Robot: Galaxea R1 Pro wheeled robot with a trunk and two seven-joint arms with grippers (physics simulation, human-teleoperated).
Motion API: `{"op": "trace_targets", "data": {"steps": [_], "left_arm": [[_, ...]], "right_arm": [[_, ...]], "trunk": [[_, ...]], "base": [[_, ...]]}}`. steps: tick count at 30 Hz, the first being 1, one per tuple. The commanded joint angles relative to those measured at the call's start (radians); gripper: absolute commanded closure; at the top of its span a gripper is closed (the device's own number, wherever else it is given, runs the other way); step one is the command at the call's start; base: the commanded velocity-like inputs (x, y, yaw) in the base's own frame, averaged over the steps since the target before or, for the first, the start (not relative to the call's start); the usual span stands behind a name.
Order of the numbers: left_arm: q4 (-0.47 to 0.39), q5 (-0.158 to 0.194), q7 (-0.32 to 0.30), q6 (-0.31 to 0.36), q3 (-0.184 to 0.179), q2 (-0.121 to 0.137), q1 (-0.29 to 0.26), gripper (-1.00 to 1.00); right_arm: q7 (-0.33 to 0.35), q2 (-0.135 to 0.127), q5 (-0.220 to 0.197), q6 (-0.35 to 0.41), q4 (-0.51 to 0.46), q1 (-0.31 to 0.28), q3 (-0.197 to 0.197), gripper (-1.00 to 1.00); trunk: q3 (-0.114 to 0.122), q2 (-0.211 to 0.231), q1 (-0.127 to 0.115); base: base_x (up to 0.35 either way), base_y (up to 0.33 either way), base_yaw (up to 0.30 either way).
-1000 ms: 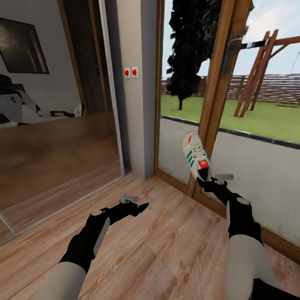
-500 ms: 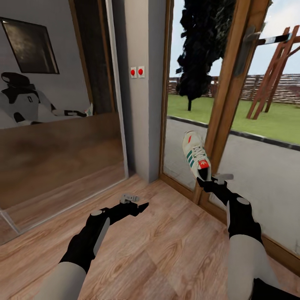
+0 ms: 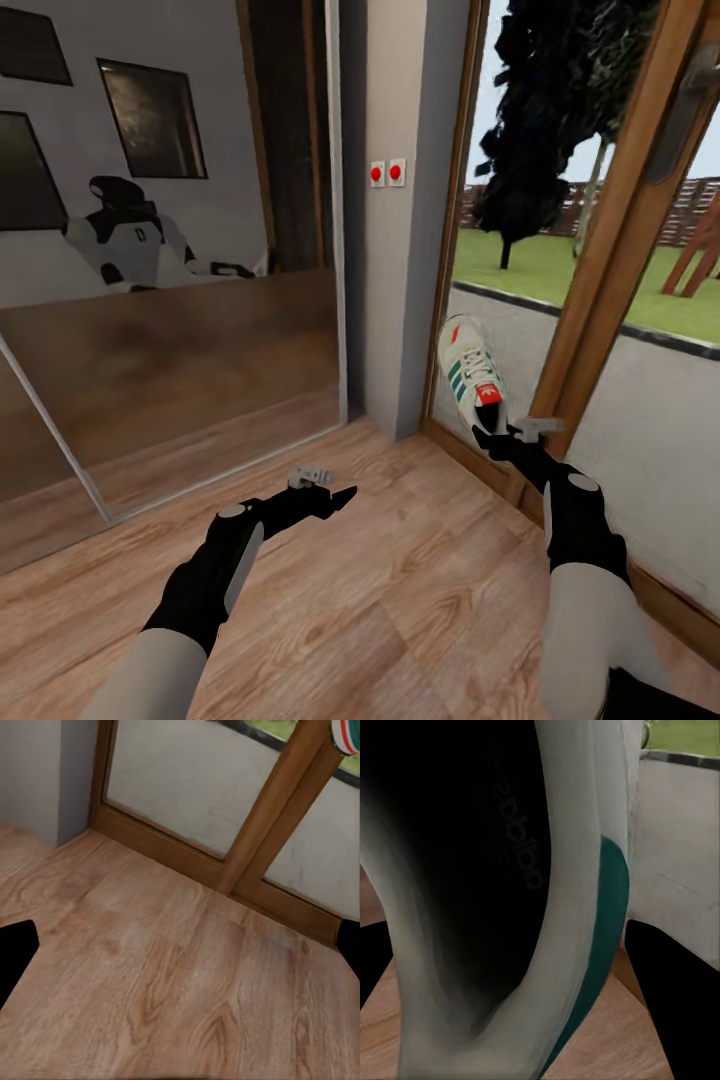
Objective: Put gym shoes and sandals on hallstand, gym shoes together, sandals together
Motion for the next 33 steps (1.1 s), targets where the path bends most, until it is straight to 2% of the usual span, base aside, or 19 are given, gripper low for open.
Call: {"op": "trace_targets", "data": {"steps": [1, 9, 20, 33], "left_arm": [[-0.001, 0.002, -0.003, 0.008, 0.001, 0.0, -0.001, -1.0], [-0.001, 0.002, -0.003, 0.008, 0.001, 0.0, -0.001, -1.0], [-0.001, 0.002, -0.002, 0.008, 0.001, 0.0, -0.001, -1.0], [-0.001, 0.002, -0.002, 0.008, 0.001, 0.0, -0.001, -1.0]], "right_arm": [[0.008, 0.001, 0.002, 0.005, -0.003, -0.001, -0.004, 1.0], [0.008, 0.001, 0.002, 0.005, -0.003, -0.001, -0.005, 1.0], [0.008, 0.001, 0.002, 0.005, -0.003, -0.001, -0.005, 1.0], [0.008, 0.001, 0.002, 0.005, -0.003, -0.001, -0.005, 1.0]], "trunk": [[-0.001, 0.0, 0.0], [-0.001, 0.0, 0.0], [-0.001, 0.0, 0.0], [-0.001, 0.0, 0.0]], "base": [[0.0, 0.0, 0.295], [0.093, -0.052, 0.292], [0.254, -0.205, 0.095], [0.184, -0.167, 0.283]]}}
